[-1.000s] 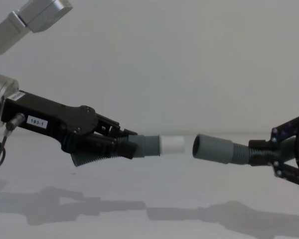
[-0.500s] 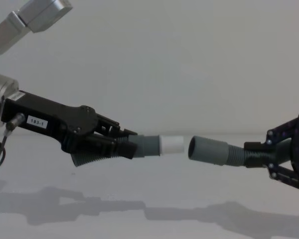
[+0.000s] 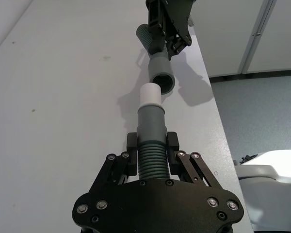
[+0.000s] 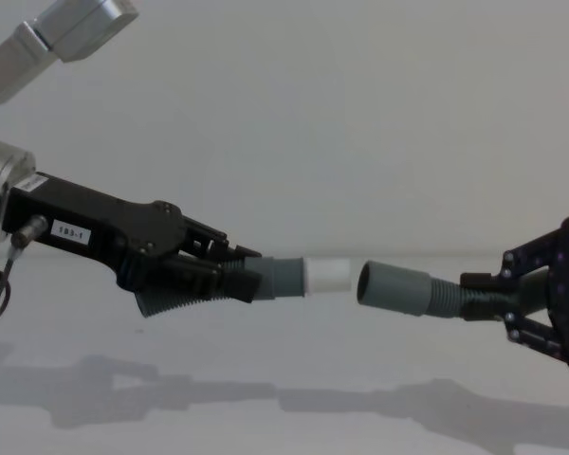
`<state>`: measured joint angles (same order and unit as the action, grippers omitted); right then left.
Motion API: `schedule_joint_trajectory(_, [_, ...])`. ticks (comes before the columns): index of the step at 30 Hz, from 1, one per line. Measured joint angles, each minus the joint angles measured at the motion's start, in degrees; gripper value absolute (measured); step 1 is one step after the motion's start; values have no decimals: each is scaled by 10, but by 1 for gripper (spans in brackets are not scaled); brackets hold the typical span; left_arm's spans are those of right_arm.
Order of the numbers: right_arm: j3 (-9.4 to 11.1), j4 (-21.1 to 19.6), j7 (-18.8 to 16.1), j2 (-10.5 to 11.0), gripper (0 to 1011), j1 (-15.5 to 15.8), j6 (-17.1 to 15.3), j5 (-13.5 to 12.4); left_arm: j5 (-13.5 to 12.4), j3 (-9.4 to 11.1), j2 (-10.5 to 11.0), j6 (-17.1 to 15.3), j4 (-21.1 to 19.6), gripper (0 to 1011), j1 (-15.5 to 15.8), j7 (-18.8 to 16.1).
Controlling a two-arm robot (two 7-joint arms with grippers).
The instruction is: Use both hands to pick up one end of the pipe from the table, align the ends, and insert them.
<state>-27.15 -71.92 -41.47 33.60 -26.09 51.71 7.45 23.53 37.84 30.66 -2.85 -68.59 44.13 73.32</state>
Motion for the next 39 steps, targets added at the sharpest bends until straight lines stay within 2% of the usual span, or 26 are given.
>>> schedule_joint_trajectory(20, [-9, 16, 11, -6, 125, -11, 0, 4, 0, 0, 0, 0, 0, 322, 0, 0])
schedule_joint_trajectory(39, [-20, 24, 13, -9, 126, -21, -2, -2, 0, 0, 0, 0, 0, 322, 0, 0])
